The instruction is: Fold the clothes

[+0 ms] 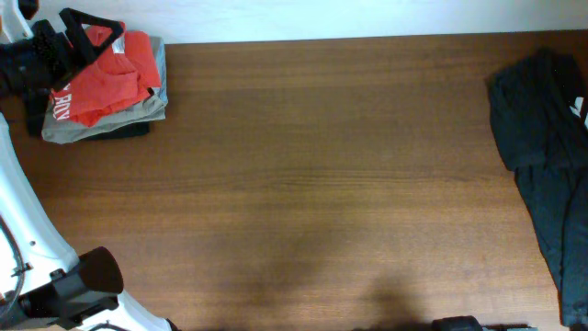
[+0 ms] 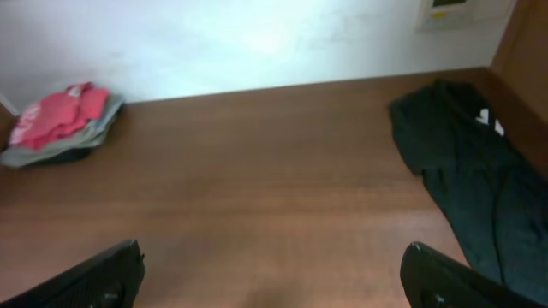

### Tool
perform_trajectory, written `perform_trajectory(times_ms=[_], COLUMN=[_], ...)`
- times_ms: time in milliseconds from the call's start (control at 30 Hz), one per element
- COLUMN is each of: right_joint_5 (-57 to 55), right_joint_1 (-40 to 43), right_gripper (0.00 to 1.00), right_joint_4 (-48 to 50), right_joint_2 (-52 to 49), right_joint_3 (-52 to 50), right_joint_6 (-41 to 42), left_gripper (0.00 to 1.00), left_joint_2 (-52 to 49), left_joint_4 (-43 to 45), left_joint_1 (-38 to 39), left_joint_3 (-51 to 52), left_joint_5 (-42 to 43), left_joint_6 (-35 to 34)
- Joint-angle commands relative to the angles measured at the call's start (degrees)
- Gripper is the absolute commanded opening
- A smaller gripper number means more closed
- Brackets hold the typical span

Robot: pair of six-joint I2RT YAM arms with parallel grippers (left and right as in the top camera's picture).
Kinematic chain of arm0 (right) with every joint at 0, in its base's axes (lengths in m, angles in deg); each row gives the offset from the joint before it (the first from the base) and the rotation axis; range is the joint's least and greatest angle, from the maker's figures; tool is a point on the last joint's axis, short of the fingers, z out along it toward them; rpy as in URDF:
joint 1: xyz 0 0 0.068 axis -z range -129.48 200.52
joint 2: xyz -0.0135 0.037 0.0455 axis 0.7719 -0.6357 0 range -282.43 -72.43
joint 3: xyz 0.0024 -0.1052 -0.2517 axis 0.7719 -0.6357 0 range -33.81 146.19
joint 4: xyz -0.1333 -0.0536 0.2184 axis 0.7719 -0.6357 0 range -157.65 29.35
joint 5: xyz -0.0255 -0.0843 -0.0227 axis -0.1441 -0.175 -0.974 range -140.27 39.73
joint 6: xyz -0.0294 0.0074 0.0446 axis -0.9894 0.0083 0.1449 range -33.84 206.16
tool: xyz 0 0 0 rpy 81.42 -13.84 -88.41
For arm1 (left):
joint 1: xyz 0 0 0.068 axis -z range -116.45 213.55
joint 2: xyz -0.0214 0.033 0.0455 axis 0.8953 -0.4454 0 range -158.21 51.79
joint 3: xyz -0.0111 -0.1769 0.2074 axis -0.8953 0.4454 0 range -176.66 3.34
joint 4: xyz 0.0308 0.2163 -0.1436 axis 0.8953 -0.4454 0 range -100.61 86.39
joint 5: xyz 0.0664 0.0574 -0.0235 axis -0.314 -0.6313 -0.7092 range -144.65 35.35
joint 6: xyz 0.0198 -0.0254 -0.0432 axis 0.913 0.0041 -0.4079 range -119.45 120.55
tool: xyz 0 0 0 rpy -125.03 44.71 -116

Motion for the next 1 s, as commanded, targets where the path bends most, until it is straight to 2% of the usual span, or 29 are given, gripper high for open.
perform_trajectory(times_ms=[0,233,300,433,567,800,967], right_joint_5=[-1.8,-1.6,-0.9,0.4,0.4,0.0,0.8], right_joint_1=[1.0,1.0,1.9,4.3,6.6,6.6,6.5], right_gripper=[0.99,0.99,0.99,0.99,0.99,0.99,0.99], right_joint_4=[7.5,48.3,58.7,76.3,84.0,89.3,89.3], right_joint_2=[2.6,16.7,19.7,22.2,22.9,22.9,22.9], right_joint_3=[-13.7,-58.2,-67.9,-81.0,-86.6,-92.2,-94.0], right_joint_6=[-0.6,-2.3,-2.3,-2.3,-2.3,-2.3,-2.3], left_gripper=[0.99,0.99,0.99,0.99,0.99,0.99,0.99], left_joint_2=[0.0,0.0,0.0,0.0,0.0,0.0,0.0], left_joint_4=[-0.1,-0.1,-0.1,-0.1,-0.1,-0.1,-0.1], left_joint_1=[0.0,0.0,0.0,0.0,0.0,0.0,0.0], left_joint_3=[0.2,0.2,0.2,0.2,0.2,0.2,0.2], left_joint_5=[0.0,0.0,0.0,0.0,0.0,0.0,0.0], left_joint_6=[-0.1,-0.1,-0.1,-0.1,-0.1,-0.1,-0.1])
